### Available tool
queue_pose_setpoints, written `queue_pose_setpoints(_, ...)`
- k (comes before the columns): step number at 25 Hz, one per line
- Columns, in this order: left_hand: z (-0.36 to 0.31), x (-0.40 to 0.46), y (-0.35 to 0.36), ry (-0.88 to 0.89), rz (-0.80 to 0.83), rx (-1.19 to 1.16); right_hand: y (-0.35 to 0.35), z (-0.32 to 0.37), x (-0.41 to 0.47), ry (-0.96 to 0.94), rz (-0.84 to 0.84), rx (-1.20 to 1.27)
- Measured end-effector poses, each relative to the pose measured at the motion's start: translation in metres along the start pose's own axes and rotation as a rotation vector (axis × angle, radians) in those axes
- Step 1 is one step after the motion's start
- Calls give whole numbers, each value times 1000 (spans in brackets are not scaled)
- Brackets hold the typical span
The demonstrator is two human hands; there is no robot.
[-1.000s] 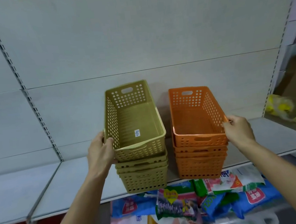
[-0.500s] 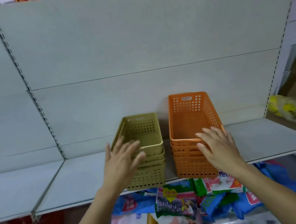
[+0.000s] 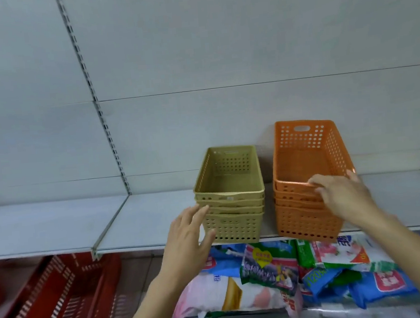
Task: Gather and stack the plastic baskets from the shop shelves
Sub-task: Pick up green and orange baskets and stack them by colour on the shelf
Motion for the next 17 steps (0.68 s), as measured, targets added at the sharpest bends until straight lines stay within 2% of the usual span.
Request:
queue_pose_setpoints(3, 14, 0, -12, -9, -8, -31, -9, -5, 11, -23, -107, 113)
queue_pose_setpoints(7, -14, 30, -6, 117, 37, 53, 28, 3, -2, 51, 165, -75)
queue_pose_setpoints(9, -22, 41, 5, 120, 133, 145, 30, 20, -15, 46, 91, -44)
queue_pose_setpoints(11, -23, 38, 10, 112, 161, 179, 27, 56, -35, -76, -63, 19)
queue_pose_setpoints(14, -11, 6, 2, 95, -22, 85, 38, 117, -67, -307, -213, 207)
queue_pose_setpoints(17, 23, -53, -9, 27, -207, 0, 68, 168, -100, -407, -214, 361)
Point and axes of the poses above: each hand's wrist, its own x-axis towards the middle knuckle, its own y-axis out of the palm, z = x × y, the point moved 6 cm from there along x, towards the middle knuckle, and after that the axes turned 1 degree about -y, right-handed, at the moved point
